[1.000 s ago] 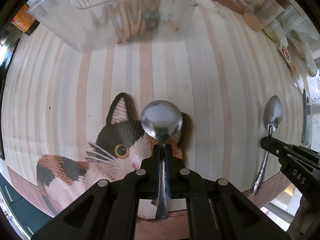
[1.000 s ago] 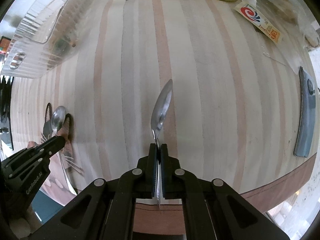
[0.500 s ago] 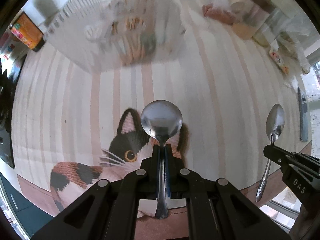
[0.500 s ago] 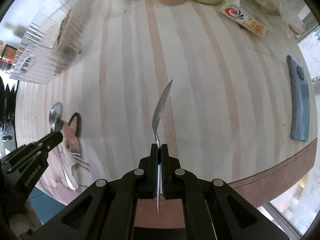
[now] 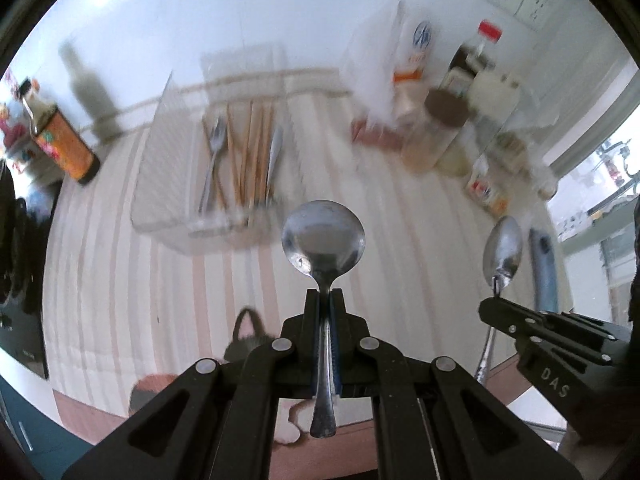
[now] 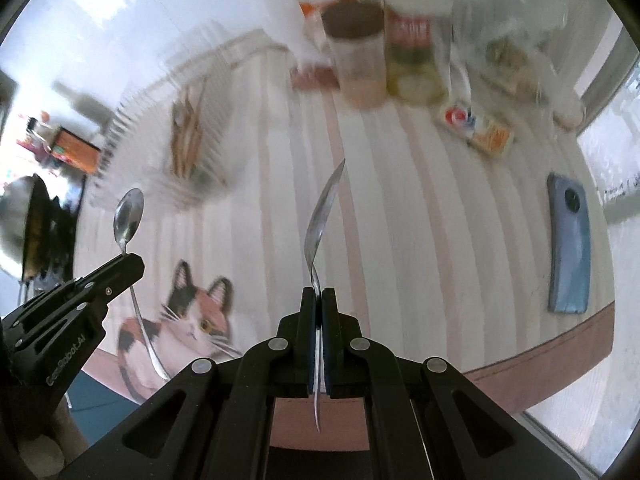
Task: Organize utensils
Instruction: 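Lift both held spoons and carry them toward the clear basket, then open both tools to drop the spoons into the clear basket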
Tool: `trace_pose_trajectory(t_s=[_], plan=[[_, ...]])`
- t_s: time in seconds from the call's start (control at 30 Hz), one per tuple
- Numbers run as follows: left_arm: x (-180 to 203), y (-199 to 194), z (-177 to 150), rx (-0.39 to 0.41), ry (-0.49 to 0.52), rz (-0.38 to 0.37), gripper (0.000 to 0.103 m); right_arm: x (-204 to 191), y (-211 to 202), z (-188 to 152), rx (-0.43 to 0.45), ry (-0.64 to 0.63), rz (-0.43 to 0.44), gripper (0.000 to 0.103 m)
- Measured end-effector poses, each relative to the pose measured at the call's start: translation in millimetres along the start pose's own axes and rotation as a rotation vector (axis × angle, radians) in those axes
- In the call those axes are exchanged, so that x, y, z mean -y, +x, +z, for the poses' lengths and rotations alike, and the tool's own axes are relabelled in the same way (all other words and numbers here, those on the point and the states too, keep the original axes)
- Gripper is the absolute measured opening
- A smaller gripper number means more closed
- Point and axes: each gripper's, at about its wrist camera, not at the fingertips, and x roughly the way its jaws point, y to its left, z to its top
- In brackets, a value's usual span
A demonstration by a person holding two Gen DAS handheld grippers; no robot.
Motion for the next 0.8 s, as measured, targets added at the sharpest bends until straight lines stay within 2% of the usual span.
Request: trace_pose_trajectory(t_s=[0.23,0.43,0.6,0.8], plan=[[-11,-32,41,0.099,-0.009,-0.005,0.002,-23,-30,41,0.092,-0.022,0.034,0.002],[-37,-46,71,0.145,-0.037,0.019,0.002,-53,-46,79,0.143,-0.061,0.069,0.002],[-65,-40,88,0.142,-0.067,0.041,0.002,-82,-35,110,0.141,-0.094,0.094,0.002],[-103,-13,103,0.074,-0.138,0.037,0.002,-114,-9,138,0.106,-0.121,0.106,0.002]])
